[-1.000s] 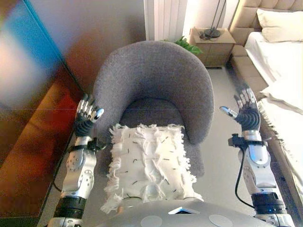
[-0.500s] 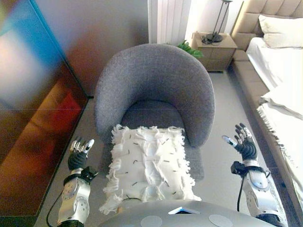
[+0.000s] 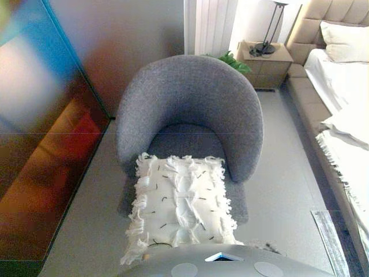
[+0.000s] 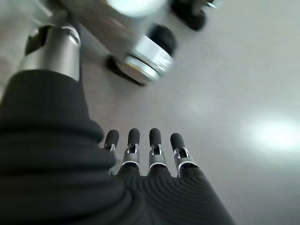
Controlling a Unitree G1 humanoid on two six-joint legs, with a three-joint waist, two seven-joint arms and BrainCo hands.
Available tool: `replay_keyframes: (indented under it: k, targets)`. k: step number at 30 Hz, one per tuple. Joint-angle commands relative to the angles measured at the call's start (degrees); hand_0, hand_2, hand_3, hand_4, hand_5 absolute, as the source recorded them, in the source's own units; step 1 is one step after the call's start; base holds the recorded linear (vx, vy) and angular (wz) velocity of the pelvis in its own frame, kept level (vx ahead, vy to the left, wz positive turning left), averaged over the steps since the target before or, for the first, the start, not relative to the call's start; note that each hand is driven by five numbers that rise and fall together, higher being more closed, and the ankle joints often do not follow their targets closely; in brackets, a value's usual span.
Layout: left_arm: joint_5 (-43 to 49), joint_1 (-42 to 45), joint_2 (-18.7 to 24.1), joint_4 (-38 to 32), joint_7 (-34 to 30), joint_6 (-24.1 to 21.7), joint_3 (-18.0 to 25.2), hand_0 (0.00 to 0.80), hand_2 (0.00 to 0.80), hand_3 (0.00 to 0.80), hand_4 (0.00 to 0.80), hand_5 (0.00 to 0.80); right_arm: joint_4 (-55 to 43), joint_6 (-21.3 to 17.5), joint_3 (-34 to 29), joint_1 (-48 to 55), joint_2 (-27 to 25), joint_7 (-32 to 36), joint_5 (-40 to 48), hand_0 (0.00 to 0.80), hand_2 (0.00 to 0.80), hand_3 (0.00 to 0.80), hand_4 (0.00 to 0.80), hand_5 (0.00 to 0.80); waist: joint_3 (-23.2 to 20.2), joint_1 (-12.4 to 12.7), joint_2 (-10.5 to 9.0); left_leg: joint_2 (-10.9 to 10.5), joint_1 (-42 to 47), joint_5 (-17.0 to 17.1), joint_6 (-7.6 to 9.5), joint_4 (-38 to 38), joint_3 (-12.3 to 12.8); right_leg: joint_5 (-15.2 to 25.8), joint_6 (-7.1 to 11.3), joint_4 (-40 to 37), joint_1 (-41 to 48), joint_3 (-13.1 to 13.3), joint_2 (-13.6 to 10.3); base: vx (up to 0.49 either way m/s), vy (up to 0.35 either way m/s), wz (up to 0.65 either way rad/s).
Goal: Pick up the cushion and take it to the sofa
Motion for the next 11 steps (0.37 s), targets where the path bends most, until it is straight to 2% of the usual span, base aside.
replay_keyframes:
  k: [1,6,11]
  targets:
    - [1.39,-6.98,-0.3,1.89,1.22,0.99,-0.27,0.0,0.0,0.0,0.0,0.0,2.57,3.78,-0.96,-5.05,1.94,1.52,2.95,0.0,0.0,0.0,0.0,0.0,3.19,1.28,-1.7,-0.51,3.32,-4.28,0.09,0.37,0.67,-0.29,0.19,1.52,-0.54,-0.27,0.56,-0.035,0.016,-0.02]
    - [-1.31,-8.23,-0.41,0.73,1.12,2.34,-2.06,0.0,0.0,0.0,0.0,0.0,2.59,4.34,0.19,-5.95,0.89,0.89,2.51,0.0,0.0,0.0,0.0,0.0,3.2,1.07,-1.5,-0.73,3.01,-4.62,0.04,0.37,0.37,-0.12,0.45,1.05,-0.84,-0.25,0.48,-0.007,0.003,0.0]
    - [-2.6,-7.87,-0.34,0.16,1.22,1.6,-3.2,0.0,0.0,0.0,0.0,0.0,3.22,3.5,0.19,-6.06,0.48,1.42,3.26,0.0,0.0,0.0,0.0,0.0,3.24,1.05,-1.32,-0.78,2.91,-4.79,0.2,0.37,0.52,-0.2,0.71,1.31,-1.27,-0.04,0.36,0.002,0.022,-0.01]
